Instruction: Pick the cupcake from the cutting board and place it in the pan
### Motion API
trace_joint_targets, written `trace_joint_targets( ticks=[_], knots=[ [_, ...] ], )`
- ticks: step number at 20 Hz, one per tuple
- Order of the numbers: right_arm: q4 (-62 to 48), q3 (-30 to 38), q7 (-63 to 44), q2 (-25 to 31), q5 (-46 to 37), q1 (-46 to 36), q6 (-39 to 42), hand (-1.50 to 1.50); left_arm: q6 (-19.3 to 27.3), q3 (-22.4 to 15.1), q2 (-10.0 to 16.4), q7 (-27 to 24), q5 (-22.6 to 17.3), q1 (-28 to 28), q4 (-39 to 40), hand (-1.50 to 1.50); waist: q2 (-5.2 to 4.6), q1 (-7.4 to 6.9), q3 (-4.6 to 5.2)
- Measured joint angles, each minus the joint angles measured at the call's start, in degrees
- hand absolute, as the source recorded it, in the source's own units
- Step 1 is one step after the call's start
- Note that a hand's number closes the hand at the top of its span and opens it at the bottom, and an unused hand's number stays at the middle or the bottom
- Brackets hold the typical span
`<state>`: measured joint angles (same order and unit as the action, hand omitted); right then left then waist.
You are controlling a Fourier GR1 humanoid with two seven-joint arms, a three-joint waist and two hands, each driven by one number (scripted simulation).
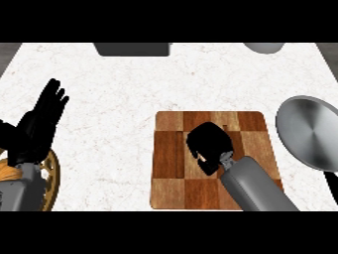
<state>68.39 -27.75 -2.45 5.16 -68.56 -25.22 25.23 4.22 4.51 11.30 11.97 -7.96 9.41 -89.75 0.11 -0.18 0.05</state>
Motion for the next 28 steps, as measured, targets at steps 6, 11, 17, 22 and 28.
trace_joint_targets(
  ticks=[6,11,17,22,28],
  knots=[
    [0.54,2.52,3.51,-0.32,-0.64,1.62,-2.34,1.5,-0.12,0.04,-0.67,1.4,0.63,-0.39,-1.94,0.0,0.01,0.03,-0.02],
    [5.14,5.66,-3.15,-2.04,-1.33,6.11,-5.37,1.5,0.12,0.13,-0.83,1.91,1.06,-1.34,-2.85,0.0,0.11,0.78,-0.03],
    [18.14,7.74,-16.9,-3.77,-4.48,14.15,-9.2,1.5,0.17,1.3,-0.51,1.71,0.65,-1.58,-2.46,0.0,0.41,1.85,0.0],
    [32.88,5.32,-23.98,-2.33,-11.48,15.19,-9.63,1.5,0.03,1.52,-0.75,0.81,0.67,-1.6,-1.4,0.0,0.49,1.92,0.04],
    [49.79,3.85,-30.18,-2.45,-15.76,13.83,-0.85,1.5,-0.13,0.85,-1.07,1.08,1.25,-0.83,-1.29,0.0,0.26,1.07,0.01]
  ],
)
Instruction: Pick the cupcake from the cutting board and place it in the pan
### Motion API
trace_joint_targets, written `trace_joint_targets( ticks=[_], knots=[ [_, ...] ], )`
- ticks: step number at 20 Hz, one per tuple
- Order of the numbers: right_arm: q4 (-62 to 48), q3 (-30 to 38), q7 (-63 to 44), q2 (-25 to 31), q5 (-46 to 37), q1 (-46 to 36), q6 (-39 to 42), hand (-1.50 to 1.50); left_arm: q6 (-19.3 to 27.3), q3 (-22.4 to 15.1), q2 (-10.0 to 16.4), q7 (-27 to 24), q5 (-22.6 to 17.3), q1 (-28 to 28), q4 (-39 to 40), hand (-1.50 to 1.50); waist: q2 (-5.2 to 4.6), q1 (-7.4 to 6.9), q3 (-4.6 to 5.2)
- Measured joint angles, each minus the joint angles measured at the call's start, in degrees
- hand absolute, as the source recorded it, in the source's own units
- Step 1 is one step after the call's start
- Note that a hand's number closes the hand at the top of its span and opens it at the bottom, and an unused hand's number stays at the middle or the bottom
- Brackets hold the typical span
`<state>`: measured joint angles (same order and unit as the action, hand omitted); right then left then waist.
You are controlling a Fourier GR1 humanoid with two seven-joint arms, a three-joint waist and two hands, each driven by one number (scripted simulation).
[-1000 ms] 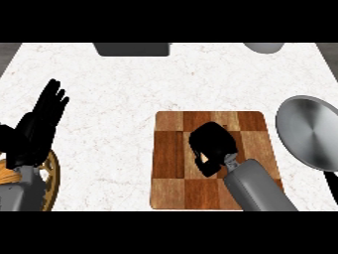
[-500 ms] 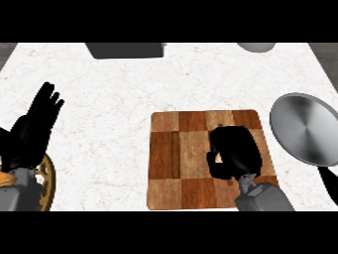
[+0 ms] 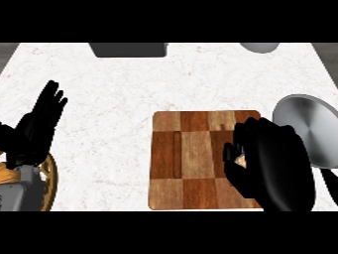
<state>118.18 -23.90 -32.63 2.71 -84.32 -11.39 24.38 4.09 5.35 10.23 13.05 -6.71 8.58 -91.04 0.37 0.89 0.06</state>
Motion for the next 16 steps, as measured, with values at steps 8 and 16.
trace_joint_targets(
  ticks=[8,16],
  knots=[
    [5.62,11.73,0.66,1.23,3.9,-3.55,3.22,1.5,-0.82,0.47,-0.01,0.32,-0.15,0.25,-0.41,0.0,-0.3,-0.7,-0.04],
    [-1.49,31.0,9.86,7.69,14.17,-3.6,-4.96,1.5,-0.47,0.17,-0.62,0.56,0.63,0.76,-0.46,0.0,-0.41,-0.85,-0.08]
  ],
)
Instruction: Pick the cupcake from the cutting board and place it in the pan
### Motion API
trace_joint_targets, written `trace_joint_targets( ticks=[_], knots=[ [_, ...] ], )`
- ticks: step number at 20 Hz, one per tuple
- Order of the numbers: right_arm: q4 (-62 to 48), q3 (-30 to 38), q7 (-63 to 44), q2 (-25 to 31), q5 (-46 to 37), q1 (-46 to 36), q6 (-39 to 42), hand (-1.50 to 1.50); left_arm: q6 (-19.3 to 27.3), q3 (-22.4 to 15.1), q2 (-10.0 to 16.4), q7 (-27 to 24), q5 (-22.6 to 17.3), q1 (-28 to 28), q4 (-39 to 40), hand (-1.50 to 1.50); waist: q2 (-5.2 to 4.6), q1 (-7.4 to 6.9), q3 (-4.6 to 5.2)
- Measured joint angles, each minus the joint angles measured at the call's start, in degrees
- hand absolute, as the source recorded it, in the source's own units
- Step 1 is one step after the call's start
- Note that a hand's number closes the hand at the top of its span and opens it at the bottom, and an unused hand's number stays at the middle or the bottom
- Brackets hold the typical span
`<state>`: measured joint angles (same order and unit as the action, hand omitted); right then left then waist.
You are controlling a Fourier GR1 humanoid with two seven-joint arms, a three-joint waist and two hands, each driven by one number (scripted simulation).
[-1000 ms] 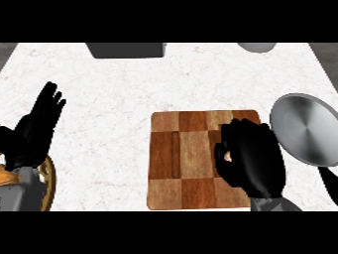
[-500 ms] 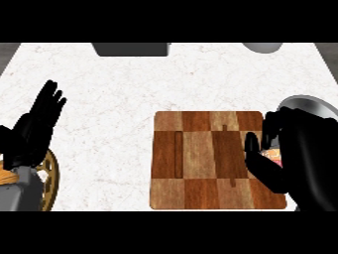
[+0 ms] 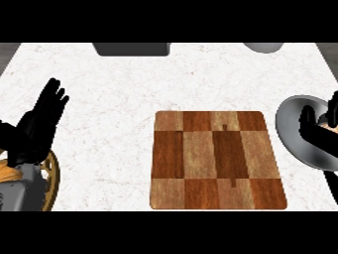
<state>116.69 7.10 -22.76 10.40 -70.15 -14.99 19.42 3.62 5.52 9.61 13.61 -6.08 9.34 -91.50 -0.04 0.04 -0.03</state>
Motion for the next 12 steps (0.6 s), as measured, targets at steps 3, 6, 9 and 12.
trace_joint_targets(
  ticks=[3,6,9,12],
  knots=[
    [-5.68,7.06,5.16,3.2,4.55,-0.25,-3.88,1.5,-0.07,0.22,-0.12,-0.27,-0.01,0.45,0.71,0.0,-0.03,0.0,0.0],
    [-12.92,13.22,11.36,6.32,8.79,0.14,-8.6,1.5,-0.55,0.2,0.01,0.09,-0.26,-0.41,-0.28,0.0,-0.04,-0.12,-0.03],
    [-22.23,16.34,17.5,8.81,11.06,-0.89,-13.58,1.5,-0.48,0.02,-0.2,0.44,-0.12,-0.23,-0.81,0.0,-0.08,-0.3,-0.03],
    [-32.15,18.3,23.9,11.15,13.28,-2.56,-17.54,1.5,-1.24,0.07,-0.1,-0.12,-0.35,-0.64,-0.63,0.0,-0.14,-0.53,-0.03]
  ],
)
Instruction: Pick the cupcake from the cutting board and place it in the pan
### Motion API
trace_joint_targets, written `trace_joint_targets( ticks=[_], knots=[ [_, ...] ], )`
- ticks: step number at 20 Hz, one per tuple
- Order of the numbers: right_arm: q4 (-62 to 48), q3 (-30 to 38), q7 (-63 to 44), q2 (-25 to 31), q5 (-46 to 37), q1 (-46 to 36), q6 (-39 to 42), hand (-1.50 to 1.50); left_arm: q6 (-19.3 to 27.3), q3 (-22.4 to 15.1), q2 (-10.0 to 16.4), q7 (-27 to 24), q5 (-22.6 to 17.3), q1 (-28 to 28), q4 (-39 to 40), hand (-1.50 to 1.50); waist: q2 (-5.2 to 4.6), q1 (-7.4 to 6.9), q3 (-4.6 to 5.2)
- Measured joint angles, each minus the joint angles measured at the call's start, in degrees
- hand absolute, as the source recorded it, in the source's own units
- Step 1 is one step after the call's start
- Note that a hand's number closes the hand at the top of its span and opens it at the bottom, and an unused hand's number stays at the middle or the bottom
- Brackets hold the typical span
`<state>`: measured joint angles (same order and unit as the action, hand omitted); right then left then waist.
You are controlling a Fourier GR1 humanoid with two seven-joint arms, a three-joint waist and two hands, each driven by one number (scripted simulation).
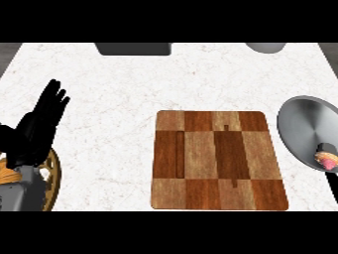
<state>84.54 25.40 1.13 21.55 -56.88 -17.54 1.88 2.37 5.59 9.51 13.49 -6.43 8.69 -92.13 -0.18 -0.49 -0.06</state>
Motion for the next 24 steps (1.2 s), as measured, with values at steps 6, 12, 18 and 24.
trace_joint_targets(
  ticks=[6,12,18,24],
  knots=[
    [-18.16,0.4,10.04,1.77,1.52,-3.84,-7.86,1.5,-0.57,1.07,0.67,1.01,-0.74,0.62,-0.19,0.0,-0.07,-0.27,0.0],
    [-35.17,1.88,10.54,2.76,0.4,-8.83,-13.64,-1.5,0.43,0.1,-0.56,0.79,0.54,2.01,1.28,0.0,-0.23,-0.53,-0.02],
    [-50.87,4.51,12.95,5.79,2.76,-13.77,-13.18,-1.5,0.51,0.06,-0.65,0.49,0.98,2.17,1.37,0.0,-0.29,-0.77,-0.06],
    [-57.14,9.87,22.95,8.86,10.18,-15.37,-12.47,-1.5,0.45,-0.17,-0.93,1.18,0.9,1.11,0.0,0.0,-0.16,-0.53,-0.09]
  ],
)
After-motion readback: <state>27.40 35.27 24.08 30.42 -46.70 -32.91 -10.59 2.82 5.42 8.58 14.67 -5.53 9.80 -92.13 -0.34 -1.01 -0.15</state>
